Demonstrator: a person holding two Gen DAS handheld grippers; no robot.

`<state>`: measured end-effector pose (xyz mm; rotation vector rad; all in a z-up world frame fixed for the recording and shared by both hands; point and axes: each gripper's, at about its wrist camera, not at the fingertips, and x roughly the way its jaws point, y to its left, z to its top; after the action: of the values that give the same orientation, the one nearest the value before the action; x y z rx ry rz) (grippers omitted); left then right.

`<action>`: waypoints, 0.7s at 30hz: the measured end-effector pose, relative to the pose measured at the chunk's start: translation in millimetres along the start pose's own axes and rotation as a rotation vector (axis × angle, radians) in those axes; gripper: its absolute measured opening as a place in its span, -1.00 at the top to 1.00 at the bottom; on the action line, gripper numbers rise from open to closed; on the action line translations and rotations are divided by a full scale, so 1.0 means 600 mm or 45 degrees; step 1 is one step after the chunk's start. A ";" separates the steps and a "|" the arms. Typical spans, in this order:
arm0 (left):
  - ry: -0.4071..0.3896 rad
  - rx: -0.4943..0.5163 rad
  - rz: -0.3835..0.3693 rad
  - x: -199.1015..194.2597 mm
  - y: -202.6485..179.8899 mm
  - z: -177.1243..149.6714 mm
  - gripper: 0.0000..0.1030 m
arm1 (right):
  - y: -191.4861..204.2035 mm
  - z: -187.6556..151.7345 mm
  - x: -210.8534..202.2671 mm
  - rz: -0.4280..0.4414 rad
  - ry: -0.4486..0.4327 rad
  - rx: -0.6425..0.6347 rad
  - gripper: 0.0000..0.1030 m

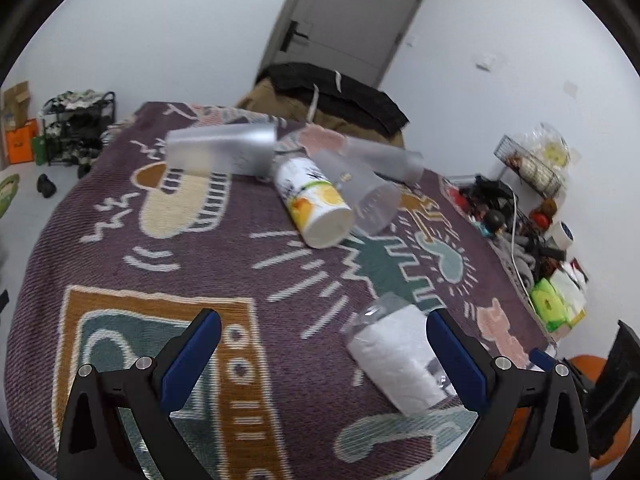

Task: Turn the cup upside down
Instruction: 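Close the left gripper on the cup while the right gripper releases it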

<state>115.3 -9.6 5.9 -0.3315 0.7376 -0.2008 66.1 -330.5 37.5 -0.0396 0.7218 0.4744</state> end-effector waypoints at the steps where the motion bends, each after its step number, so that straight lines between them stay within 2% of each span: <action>1: 0.013 0.007 -0.005 0.003 -0.005 0.002 -0.99 | -0.008 -0.002 0.001 0.007 -0.009 0.027 -0.63; 5: 0.077 -0.006 -0.007 0.018 -0.020 0.008 -0.99 | -0.037 -0.007 0.006 0.017 -0.037 0.131 -0.63; 10: 0.157 -0.021 -0.024 0.044 -0.034 0.014 -0.99 | -0.056 -0.015 0.011 0.044 -0.050 0.186 -0.63; 18: 0.336 -0.147 -0.028 0.108 -0.023 0.030 -0.99 | -0.050 -0.022 0.006 0.020 -0.081 0.123 -0.63; 21: 0.378 -0.142 -0.035 0.126 -0.033 0.031 -0.98 | -0.049 -0.022 0.003 0.021 -0.091 0.107 -0.63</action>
<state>181.4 -46.0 -21.3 -0.4233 1.0404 -0.2386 71.9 -358.5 22.6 0.0622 0.6716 0.4585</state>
